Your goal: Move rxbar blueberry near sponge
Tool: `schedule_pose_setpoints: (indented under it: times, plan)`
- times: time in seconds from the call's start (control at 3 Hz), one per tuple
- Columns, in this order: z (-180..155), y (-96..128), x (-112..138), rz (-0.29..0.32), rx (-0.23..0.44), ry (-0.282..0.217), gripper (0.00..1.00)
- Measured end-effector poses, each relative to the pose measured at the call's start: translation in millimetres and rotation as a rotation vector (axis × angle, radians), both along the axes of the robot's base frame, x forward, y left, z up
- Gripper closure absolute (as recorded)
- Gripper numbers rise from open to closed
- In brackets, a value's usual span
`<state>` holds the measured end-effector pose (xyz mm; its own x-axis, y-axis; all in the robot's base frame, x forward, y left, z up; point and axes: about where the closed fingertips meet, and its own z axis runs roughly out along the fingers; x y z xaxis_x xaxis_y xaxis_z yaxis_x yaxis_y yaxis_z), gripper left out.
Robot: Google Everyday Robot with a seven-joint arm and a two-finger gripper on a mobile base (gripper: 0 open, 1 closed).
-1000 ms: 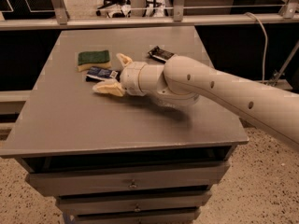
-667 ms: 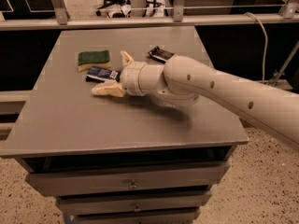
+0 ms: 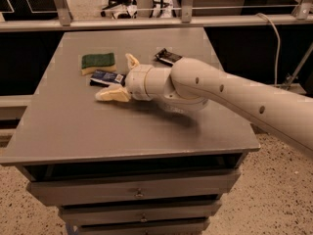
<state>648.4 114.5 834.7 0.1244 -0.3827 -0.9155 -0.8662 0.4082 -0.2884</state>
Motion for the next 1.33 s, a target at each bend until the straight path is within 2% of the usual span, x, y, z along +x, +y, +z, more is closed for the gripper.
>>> schedule_pose_setpoints:
  times: [1.33]
  plan:
    - [1.1, 0.2, -0.1, 0.000, 0.000, 0.000, 0.00]
